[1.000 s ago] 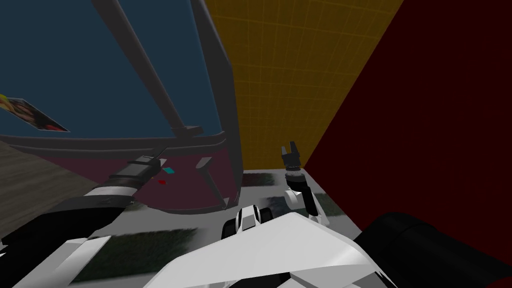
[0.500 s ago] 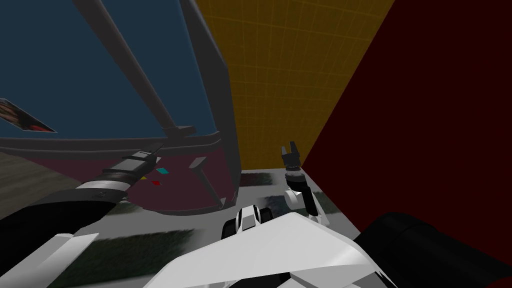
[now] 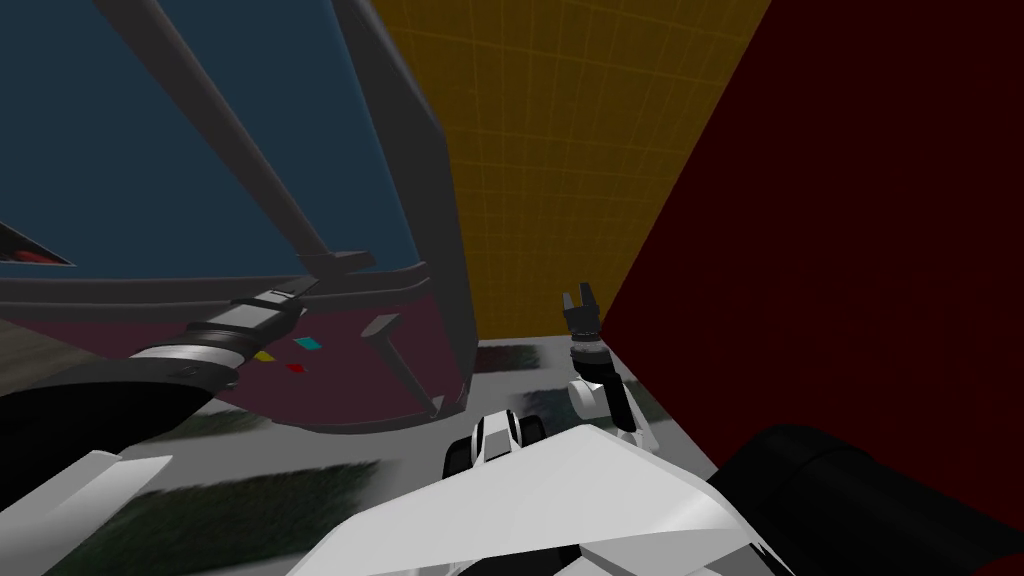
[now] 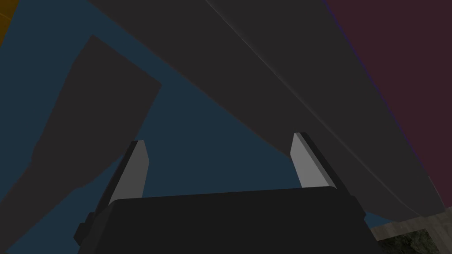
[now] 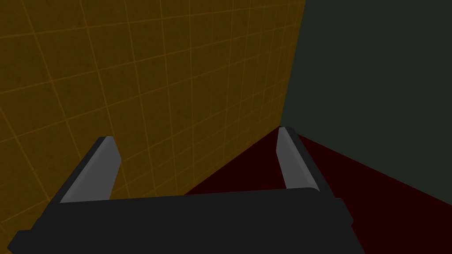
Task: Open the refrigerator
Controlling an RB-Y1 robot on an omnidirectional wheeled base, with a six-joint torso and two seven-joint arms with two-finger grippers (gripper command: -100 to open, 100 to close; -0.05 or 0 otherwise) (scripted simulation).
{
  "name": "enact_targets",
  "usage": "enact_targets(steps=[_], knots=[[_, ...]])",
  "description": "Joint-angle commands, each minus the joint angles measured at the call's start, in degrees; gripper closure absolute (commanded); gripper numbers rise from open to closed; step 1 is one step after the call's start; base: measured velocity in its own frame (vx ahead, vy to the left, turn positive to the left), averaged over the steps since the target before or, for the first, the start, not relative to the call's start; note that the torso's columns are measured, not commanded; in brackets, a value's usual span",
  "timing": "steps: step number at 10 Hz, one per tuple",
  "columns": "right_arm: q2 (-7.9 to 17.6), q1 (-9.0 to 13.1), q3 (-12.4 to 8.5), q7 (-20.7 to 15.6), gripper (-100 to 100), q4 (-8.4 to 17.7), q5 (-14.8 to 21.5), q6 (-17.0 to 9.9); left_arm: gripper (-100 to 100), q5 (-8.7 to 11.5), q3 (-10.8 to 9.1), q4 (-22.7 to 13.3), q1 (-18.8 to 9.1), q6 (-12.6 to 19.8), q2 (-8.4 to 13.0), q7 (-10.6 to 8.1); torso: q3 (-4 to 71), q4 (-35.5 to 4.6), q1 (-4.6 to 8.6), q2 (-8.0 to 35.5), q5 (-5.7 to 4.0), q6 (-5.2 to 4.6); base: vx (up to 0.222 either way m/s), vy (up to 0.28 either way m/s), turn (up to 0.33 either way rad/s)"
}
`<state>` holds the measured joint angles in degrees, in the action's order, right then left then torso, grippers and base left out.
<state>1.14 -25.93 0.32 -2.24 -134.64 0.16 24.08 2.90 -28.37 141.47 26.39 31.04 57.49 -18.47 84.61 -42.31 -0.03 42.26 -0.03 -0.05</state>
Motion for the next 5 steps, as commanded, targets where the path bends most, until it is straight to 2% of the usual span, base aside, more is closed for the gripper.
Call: enact_targets(steps=[1, 5], knots=[[0.00, 0.00, 0.00, 0.00, 0, 0.00, 0.00, 0.00, -100, 0.64, -2.09, 0.69, -0.38, 4.51, 4.32, -1.62, 0.01, -0.07, 0.26, 0.02, -0.16, -0.08, -0.030, -0.081, -0.023], [0.00, -0.01, 0.00, 0.00, 0, 0.00, 0.00, 0.00, -100, 1.19, -4.02, 3.05, -0.70, 9.51, 8.21, -3.10, -0.07, -0.29, 1.10, 0.21, -0.66, -0.34, -0.020, -0.051, -0.012]])
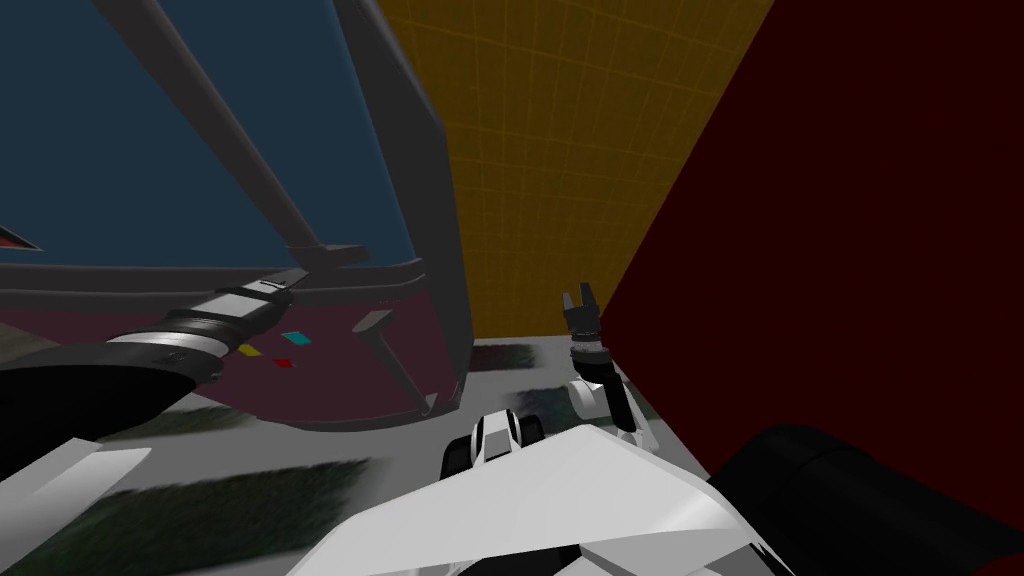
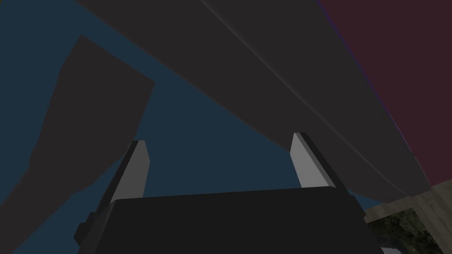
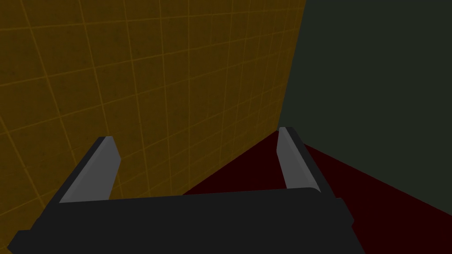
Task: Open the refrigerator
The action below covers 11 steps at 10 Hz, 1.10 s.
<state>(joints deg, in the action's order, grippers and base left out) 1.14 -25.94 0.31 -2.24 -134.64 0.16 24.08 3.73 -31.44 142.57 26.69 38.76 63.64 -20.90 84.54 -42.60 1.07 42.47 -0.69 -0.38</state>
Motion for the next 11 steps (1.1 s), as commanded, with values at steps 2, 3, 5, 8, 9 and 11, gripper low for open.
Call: enact_targets(steps=[2, 3, 5, 8, 9, 11], knots=[[0.00, 0.00, 0.00, 0.00, 0, 0.00, 0.00, 0.00, -100, 1.12, -1.26, 1.62, -0.43, 3.05, 2.54, -0.81, -0.06, -0.07, 0.40, 0.11, -0.21, -0.16, -0.004, -0.014, 0.003], [0.00, 0.00, 0.00, 0.00, 0, 0.00, 0.00, 0.00, -100, 1.38, -0.70, -0.43, -0.81, 2.43, 1.61, -0.80, -0.08, -0.03, 0.20, 0.10, -0.09, -0.04, 0.018, 0.047, -0.007], [0.01, 0.00, 0.00, 0.00, 0, 0.00, 0.00, 0.00, -100, 1.50, -0.12, -0.83, -0.23, 2.46, 1.17, -0.66, 0.25, 0.03, -0.59, -0.28, 0.16, 0.06, 0.023, 0.059, -0.026], [0.00, 0.00, 0.00, 0.00, 0, 0.00, 0.00, 0.00, 100, 1.60, -0.76, 1.16, 0.48, 1.81, 2.02, -1.26, 0.03, 0.29, -0.92, -0.19, 0.61, 0.36, -0.053, 0.014, 0.003], [0.01, 0.02, -0.01, 0.00, 0, 0.00, 0.00, 0.00, 100, 1.68, -0.50, 1.84, 0.81, 0.76, 2.41, -1.82, -0.16, 0.22, -1.51, 0.15, 0.80, 0.38, -0.255, 0.262, -0.075], [0.03, 0.03, -0.03, 0.00, 0, 0.02, 0.00, -0.01, 100, 1.75, -0.23, 2.52, 1.14, -0.28, 2.80, -2.38, -0.21, 0.19, -1.55, 0.13, 0.88, 0.42, -0.217, 0.245, -0.036]])
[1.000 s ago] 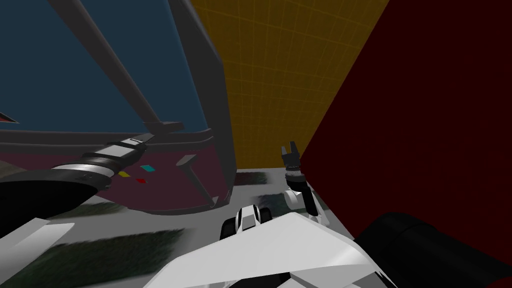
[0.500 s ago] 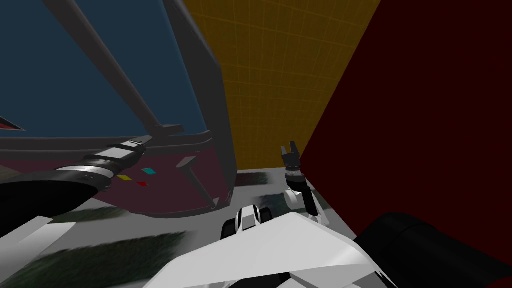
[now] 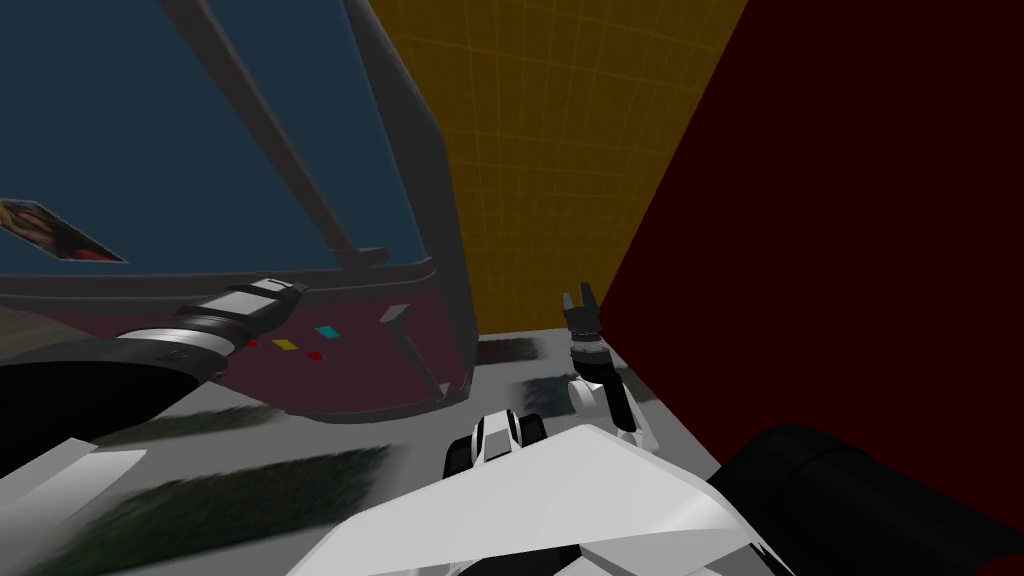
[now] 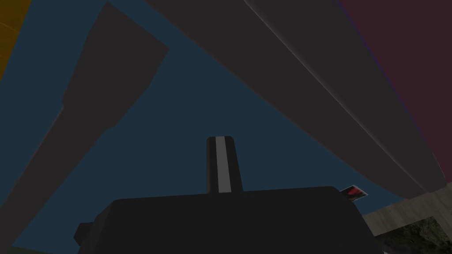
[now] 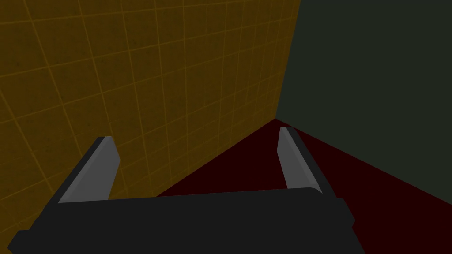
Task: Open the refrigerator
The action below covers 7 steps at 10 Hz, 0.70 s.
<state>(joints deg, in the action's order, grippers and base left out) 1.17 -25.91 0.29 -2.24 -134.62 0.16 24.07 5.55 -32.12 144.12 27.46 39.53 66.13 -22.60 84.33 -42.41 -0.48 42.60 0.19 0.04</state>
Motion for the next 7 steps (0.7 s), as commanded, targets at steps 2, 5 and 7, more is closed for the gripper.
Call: enact_targets(steps=[2, 5, 7], knots=[[0.01, 0.00, 0.00, 0.00, 0, -0.01, 0.00, 0.00, 100, 0.00, 0.72, 1.66, 0.71, -2.11, 0.70, -1.24, 0.23, 0.12, 0.30, -0.29, -0.16, -0.04, -0.232, 0.313, -0.042], [0.00, 0.01, 0.01, 0.00, 0, -0.01, 0.00, 0.00, 100, 0.22, 1.52, 3.70, 1.70, -5.25, 1.86, -2.92, 0.16, 0.08, 0.51, -0.20, -0.24, -0.04, -0.277, 0.260, -0.050], [-0.01, -0.01, 0.00, 0.00, 0, 0.00, 0.00, 0.00, 100, 0.30, 1.78, 4.37, 2.03, -6.30, 2.24, -3.47, 0.32, 0.16, 0.53, -0.49, -0.18, -0.02, -0.202, 0.231, -0.029]])
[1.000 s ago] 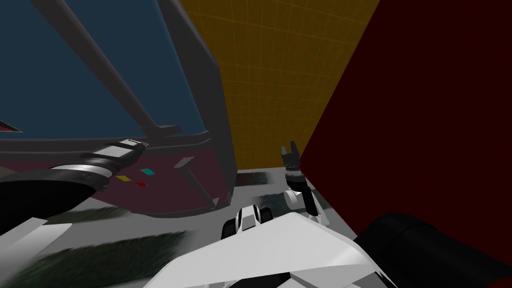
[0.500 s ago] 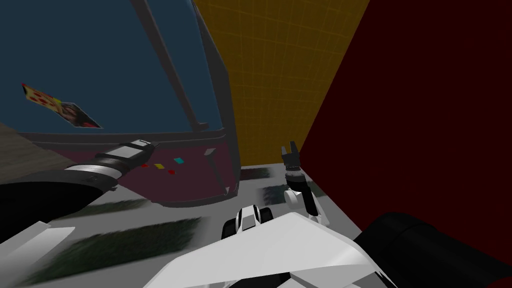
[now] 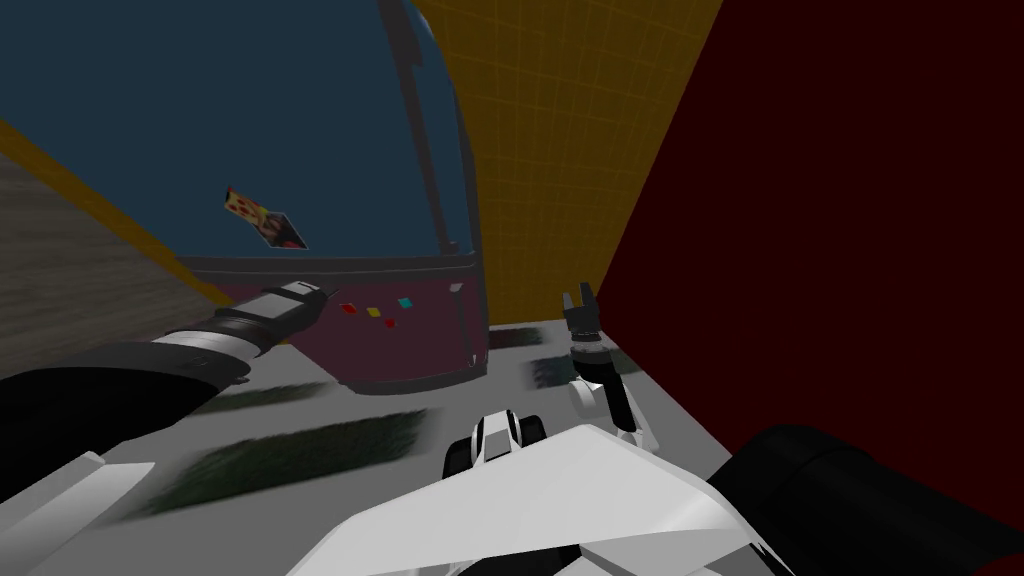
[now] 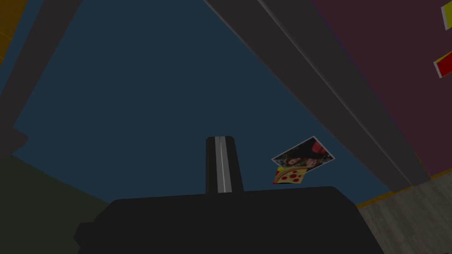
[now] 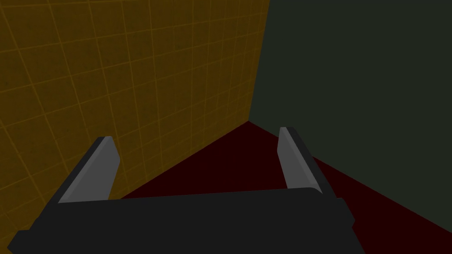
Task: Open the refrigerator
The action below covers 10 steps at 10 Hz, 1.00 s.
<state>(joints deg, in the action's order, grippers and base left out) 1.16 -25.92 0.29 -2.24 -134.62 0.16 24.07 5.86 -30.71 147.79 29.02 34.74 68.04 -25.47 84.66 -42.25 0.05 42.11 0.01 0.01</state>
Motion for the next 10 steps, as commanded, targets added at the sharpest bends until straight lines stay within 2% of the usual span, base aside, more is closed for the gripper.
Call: enact_targets(steps=[1, 3, 4, 5, 6, 10], knots=[[0.00, 0.00, 0.00, 0.00, 0, 0.00, 0.00, 0.00, 100, -0.01, 0.37, 0.70, 0.46, -1.50, 0.33, -0.60, 0.04, 0.03, 0.06, -0.01, -0.05, -0.02, -0.199, 0.179, -0.024], [-0.01, 0.01, 0.01, 0.00, 0, -0.01, 0.00, 0.00, 100, 0.14, 0.91, 2.06, 1.12, -3.60, 1.10, -1.72, -0.15, -0.07, 0.14, 0.30, -0.07, -0.02, -0.282, 0.211, -0.053], [0.00, 0.01, 0.00, 0.00, 0, 0.00, 0.00, 0.00, 100, 0.14, 0.91, 2.06, 1.12, -3.60, 1.10, -1.72, -0.25, -0.12, -0.28, 0.43, 0.04, -0.01, -0.232, 0.224, -0.031], [0.00, 0.00, 0.00, 0.00, 0, 0.00, 0.00, 0.00, 100, 0.24, 0.83, 1.87, 0.92, -3.42, 1.23, -1.65, -0.12, -0.06, -0.15, 0.18, 0.05, 0.00, -0.092, 0.082, -0.006], [-0.01, -0.01, 0.01, 0.00, 0, 0.00, 0.00, 0.00, -100, 0.41, 0.76, -0.19, 0.84, -3.24, 1.43, -1.77, 0.18, 0.09, 0.33, -0.29, -0.10, -0.02, -0.019, 0.016, -0.001], [-0.03, -0.03, 0.02, 0.00, 0, -0.02, 0.00, 0.01, -100, 1.45, 0.14, -5.22, 0.58, -2.49, 2.54, -2.06, -0.06, -0.02, 0.02, 0.13, -0.03, -0.02, 0.045, -0.038, -0.012]])
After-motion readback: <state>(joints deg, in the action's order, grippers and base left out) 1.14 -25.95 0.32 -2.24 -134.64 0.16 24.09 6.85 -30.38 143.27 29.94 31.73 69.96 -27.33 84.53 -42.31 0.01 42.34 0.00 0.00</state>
